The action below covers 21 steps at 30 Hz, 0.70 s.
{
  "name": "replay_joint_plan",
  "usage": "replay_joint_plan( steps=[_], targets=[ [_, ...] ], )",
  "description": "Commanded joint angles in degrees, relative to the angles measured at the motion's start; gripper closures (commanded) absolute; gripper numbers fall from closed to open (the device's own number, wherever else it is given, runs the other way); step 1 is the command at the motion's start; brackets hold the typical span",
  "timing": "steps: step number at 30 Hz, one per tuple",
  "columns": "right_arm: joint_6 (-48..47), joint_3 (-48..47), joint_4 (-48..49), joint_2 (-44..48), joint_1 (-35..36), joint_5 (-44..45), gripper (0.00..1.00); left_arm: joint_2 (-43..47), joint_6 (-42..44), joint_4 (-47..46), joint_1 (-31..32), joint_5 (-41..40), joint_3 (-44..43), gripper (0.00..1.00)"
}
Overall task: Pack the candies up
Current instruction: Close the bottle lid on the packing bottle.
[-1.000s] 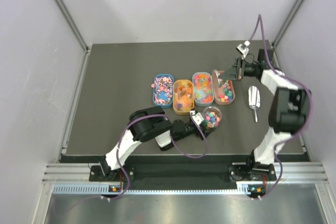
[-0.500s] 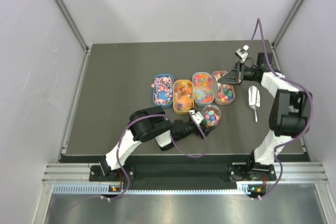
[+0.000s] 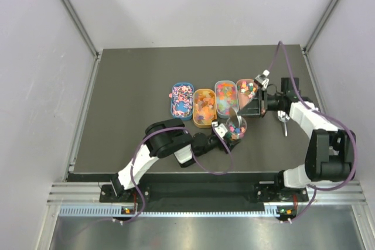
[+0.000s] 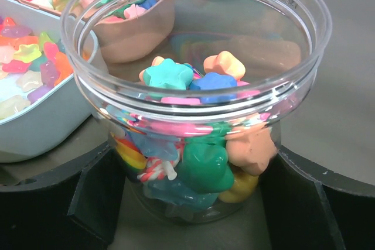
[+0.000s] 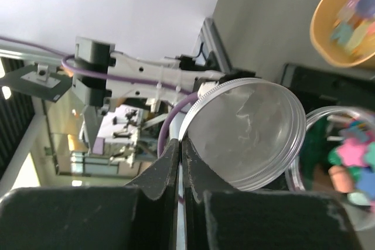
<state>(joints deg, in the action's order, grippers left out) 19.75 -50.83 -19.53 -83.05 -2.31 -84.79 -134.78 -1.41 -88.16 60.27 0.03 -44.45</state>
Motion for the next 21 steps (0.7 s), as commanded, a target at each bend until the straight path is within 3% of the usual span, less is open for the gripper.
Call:
replay_joint_plan(
  steps=[1,5,12,21],
  targets=[
    [-1.02,2.57,-1.47,4.47,4.13,-8.11,1.0,-10.33,-0.79,13.19,-2.79,-4.78,3.93,1.0],
    [-5.76,4.95,-4.9,4.65,5.82,-8.19,1.0,-10.24,-0.79,13.28,-2.88,-4.34,3.84,1.0],
    [-6.21,8.11,-3.15,2.28,4.86,-8.19,1.0,-9.71,-0.96,13.37,-2.88,-4.43,4.37,1.0],
    [-1.73,5.58,5.89,-3.17,-2.43,-8.11,1.0,-9.8,-1.23,13.37,-2.88,-3.81,4.54,1.0]
  ],
)
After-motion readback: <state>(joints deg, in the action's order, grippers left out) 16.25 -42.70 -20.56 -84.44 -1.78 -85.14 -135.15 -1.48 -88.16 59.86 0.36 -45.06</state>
